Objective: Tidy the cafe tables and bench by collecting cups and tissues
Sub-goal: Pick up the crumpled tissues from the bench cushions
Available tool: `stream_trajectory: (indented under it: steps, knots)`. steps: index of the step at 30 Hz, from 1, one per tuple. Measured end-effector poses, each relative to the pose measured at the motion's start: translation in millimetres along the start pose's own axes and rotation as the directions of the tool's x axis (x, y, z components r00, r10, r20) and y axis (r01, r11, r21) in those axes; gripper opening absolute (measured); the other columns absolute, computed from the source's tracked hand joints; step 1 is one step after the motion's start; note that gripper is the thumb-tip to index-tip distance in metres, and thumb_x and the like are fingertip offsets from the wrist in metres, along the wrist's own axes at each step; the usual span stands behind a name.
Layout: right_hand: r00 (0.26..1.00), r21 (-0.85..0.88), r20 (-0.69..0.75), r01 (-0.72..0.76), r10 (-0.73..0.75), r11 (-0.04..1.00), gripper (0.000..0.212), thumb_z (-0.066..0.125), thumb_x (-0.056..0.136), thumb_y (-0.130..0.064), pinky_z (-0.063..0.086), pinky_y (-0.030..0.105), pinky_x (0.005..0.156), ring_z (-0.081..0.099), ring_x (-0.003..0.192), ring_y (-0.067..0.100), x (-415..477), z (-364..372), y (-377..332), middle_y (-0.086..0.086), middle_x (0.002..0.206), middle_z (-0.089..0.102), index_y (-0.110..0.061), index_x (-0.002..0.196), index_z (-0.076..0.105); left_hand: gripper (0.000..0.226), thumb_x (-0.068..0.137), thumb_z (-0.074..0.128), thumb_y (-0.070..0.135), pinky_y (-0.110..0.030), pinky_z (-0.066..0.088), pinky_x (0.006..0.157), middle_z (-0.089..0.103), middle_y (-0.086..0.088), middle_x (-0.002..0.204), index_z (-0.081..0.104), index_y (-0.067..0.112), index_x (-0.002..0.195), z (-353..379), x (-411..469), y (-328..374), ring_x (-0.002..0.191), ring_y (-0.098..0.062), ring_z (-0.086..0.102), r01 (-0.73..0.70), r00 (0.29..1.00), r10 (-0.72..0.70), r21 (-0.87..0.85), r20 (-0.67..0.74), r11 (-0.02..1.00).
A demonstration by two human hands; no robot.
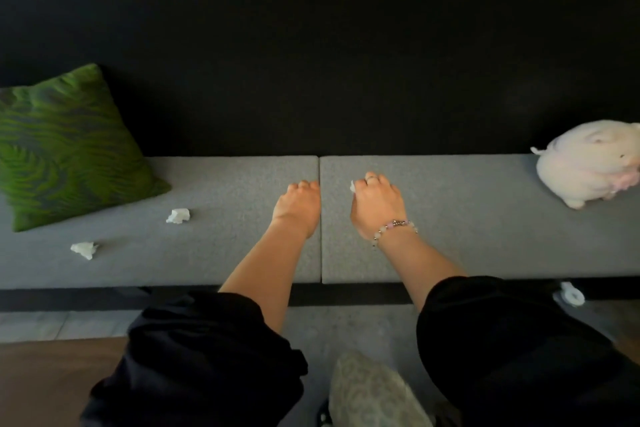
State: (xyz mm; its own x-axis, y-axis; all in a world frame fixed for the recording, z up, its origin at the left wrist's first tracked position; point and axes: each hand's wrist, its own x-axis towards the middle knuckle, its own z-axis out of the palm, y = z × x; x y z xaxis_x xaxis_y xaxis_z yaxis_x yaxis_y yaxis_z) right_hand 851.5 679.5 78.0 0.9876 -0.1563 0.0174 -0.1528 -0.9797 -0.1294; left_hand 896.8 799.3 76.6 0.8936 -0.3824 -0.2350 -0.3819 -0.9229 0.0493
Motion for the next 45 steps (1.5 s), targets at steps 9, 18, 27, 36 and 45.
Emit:
stream_trajectory:
  steps: [9, 18, 27, 36, 45]
  knots:
    - [0.999, -0.011, 0.032, -0.031, 0.031, 0.999, 0.036, 0.043, 0.091, -0.011, 0.036, 0.036, 0.097, 0.043, 0.121, 0.026, -2, 18, 14, 0.012, 0.129, 0.050, -0.006, 0.125, 0.053, 0.046, 0.089, 0.048, -0.005, -0.036, 0.043, 0.101, 0.044, -0.018, 0.134, 0.037, 0.000, 0.133, 18, 9, 19, 0.125, -0.030, 0.042, -0.061, 0.998, 0.060, 0.020, 0.031, 0.998]
    - [0.996, 0.018, 0.086, -0.006, 0.005, 1.000, 0.036, 0.045, 0.088, -0.010, 0.036, 0.035, 0.097, 0.042, 0.120, 0.025, 24, 35, 21, 0.011, 0.127, 0.050, -0.007, 0.123, 0.053, 0.050, 0.086, 0.054, -0.006, -0.036, 0.044, 0.099, 0.044, -0.017, 0.133, 0.037, 0.000, 0.133, 20, 36, 20, 0.125, -0.029, 0.042, -0.017, 0.998, 0.012, 0.072, 0.067, 0.997]
    - [0.983, 0.029, 0.184, -0.011, 0.006, 1.000, 0.039, 0.043, 0.089, -0.010, 0.034, 0.035, 0.099, 0.040, 0.123, 0.025, 59, 48, 37, 0.011, 0.131, 0.047, -0.006, 0.126, 0.051, 0.050, 0.086, 0.053, -0.006, -0.036, 0.043, 0.099, 0.044, -0.018, 0.133, 0.036, 0.000, 0.133, 20, 68, 28, 0.125, -0.030, 0.041, 0.007, 0.994, -0.015, 0.066, 0.111, 0.998]
    - [0.980, 0.034, 0.192, 0.049, -0.055, 0.998, 0.039, 0.042, 0.088, -0.010, 0.034, 0.036, 0.098, 0.040, 0.123, 0.026, 29, 56, 28, 0.012, 0.130, 0.046, -0.006, 0.126, 0.051, 0.050, 0.087, 0.053, -0.007, -0.037, 0.042, 0.100, 0.044, -0.019, 0.133, 0.037, -0.001, 0.134, 40, 33, 23, 0.125, -0.031, 0.042, 0.038, 0.993, -0.045, 0.067, 0.109, 0.997]
    - [0.981, -0.008, 0.190, 0.043, -0.041, 0.999, 0.041, 0.043, 0.089, -0.010, 0.033, 0.034, 0.099, 0.039, 0.124, 0.025, -109, 60, 13, 0.012, 0.131, 0.047, -0.007, 0.129, 0.049, 0.048, 0.088, 0.052, -0.005, -0.037, 0.041, 0.100, 0.043, -0.018, 0.134, 0.037, -0.001, 0.133, 71, -91, 37, 0.125, -0.030, 0.041, 0.005, 0.996, -0.010, 0.064, 0.085, 0.998]
